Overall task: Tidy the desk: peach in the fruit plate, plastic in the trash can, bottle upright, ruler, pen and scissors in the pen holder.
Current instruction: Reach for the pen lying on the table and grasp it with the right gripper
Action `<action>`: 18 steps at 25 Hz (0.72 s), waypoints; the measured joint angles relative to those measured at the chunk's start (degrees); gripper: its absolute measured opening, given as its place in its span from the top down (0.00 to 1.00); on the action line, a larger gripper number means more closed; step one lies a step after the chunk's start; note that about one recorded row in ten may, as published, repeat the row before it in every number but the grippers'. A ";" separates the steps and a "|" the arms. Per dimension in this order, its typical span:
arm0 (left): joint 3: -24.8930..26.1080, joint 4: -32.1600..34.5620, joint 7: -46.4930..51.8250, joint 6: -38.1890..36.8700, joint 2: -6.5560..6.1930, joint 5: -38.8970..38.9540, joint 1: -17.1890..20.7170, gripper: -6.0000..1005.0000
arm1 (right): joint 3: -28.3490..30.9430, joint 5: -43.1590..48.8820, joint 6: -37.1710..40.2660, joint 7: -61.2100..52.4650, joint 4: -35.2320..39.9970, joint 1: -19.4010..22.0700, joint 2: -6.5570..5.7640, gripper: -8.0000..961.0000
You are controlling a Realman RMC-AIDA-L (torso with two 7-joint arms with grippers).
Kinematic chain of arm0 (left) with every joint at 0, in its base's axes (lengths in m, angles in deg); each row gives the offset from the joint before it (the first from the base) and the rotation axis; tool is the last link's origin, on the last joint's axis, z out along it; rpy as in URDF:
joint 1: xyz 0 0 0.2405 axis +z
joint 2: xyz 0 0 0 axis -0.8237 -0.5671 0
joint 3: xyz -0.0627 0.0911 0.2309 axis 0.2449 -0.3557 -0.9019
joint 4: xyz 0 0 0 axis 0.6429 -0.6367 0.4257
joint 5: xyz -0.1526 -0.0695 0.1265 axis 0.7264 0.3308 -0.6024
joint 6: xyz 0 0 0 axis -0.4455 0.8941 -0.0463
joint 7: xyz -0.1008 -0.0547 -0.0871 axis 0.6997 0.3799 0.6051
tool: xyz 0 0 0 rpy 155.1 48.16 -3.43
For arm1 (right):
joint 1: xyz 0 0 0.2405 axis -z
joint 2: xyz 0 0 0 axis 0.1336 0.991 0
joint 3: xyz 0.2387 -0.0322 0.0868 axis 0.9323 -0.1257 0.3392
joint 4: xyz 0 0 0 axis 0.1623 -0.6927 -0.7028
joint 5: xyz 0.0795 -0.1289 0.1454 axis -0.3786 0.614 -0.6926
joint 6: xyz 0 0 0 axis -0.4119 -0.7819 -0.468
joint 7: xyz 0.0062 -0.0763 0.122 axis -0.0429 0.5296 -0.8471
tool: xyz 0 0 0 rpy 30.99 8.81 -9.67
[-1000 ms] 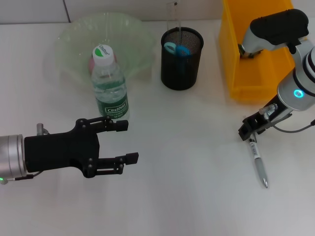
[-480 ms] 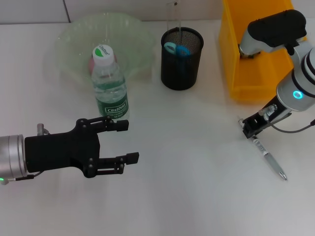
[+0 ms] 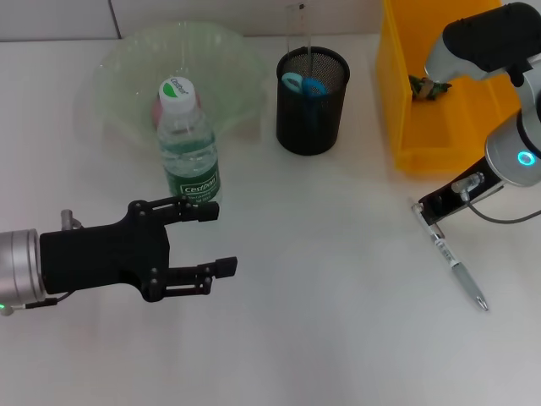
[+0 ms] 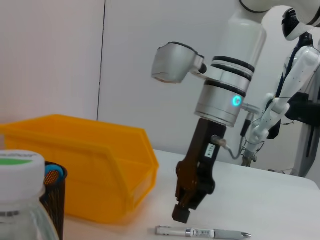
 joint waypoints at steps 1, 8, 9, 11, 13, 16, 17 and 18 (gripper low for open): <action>0.15 0.00 0.03 -0.01 0.00 -0.02 -0.02 0.22 | 0.00 0.00 0.00 0.00 0.00 0.00 0.00 0.96; 0.38 0.00 0.18 0.16 0.14 -0.31 -0.16 0.22 | 0.13 0.84 4.62 0.00 2.12 -0.19 -0.09 0.94; 0.38 0.00 0.18 0.16 0.14 -0.31 -0.16 0.22 | 0.13 0.84 4.62 0.00 2.12 -0.19 -0.09 0.93; 0.38 0.00 0.17 0.17 0.16 -0.32 -0.16 0.22 | -0.04 2.05 5.51 -0.84 4.20 0.65 0.01 0.90; 0.38 0.00 0.15 0.19 0.17 -0.35 -0.16 0.22 | -0.31 3.06 6.04 -1.52 6.25 1.85 0.14 0.86; 0.38 0.00 0.10 0.20 0.18 -0.35 -0.17 0.22 | -0.36 3.15 6.12 -1.58 6.19 2.24 0.21 0.80; 0.39 0.00 0.05 0.20 0.21 -0.36 -0.20 0.22 | -0.41 3.14 6.11 -1.58 5.88 2.38 0.24 0.77; 0.38 0.00 0.00 0.21 0.24 -0.36 -0.25 0.22 | -0.51 3.01 5.71 -1.59 5.27 2.64 0.29 0.74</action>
